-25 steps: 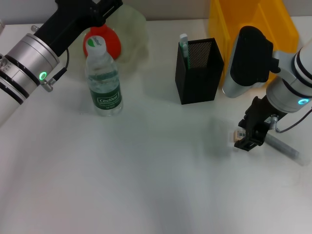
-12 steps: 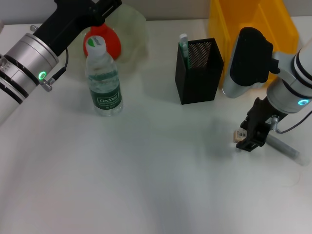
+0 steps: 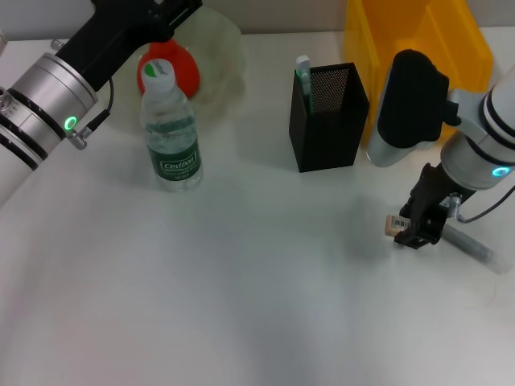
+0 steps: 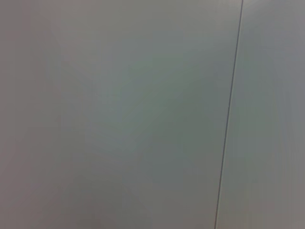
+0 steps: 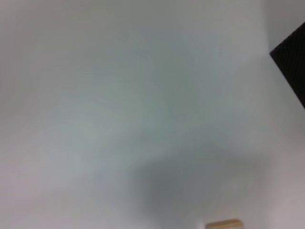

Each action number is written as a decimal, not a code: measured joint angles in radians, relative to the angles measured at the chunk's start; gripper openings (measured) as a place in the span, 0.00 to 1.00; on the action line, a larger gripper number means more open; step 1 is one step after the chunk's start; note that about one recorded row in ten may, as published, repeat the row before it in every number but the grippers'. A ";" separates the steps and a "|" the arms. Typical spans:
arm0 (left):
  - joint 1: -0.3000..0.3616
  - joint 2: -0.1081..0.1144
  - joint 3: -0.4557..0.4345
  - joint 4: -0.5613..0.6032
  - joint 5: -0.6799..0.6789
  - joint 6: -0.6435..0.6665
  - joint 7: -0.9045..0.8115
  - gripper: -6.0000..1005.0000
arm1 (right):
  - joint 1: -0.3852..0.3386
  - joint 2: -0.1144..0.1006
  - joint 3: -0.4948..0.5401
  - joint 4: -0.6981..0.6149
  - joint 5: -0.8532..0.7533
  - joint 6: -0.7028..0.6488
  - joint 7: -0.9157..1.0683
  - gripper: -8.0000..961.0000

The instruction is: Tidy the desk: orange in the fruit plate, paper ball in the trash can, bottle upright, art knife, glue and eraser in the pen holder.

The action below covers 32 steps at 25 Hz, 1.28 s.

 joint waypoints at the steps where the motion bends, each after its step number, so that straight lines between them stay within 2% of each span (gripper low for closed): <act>1: 0.000 0.000 0.000 0.000 0.000 -0.001 0.000 0.79 | 0.001 0.000 -0.002 0.001 0.000 0.001 0.000 0.44; 32: 0.000 -0.001 0.000 0.000 0.000 -0.014 0.024 0.79 | 0.009 0.001 0.003 0.042 0.008 0.044 0.000 0.31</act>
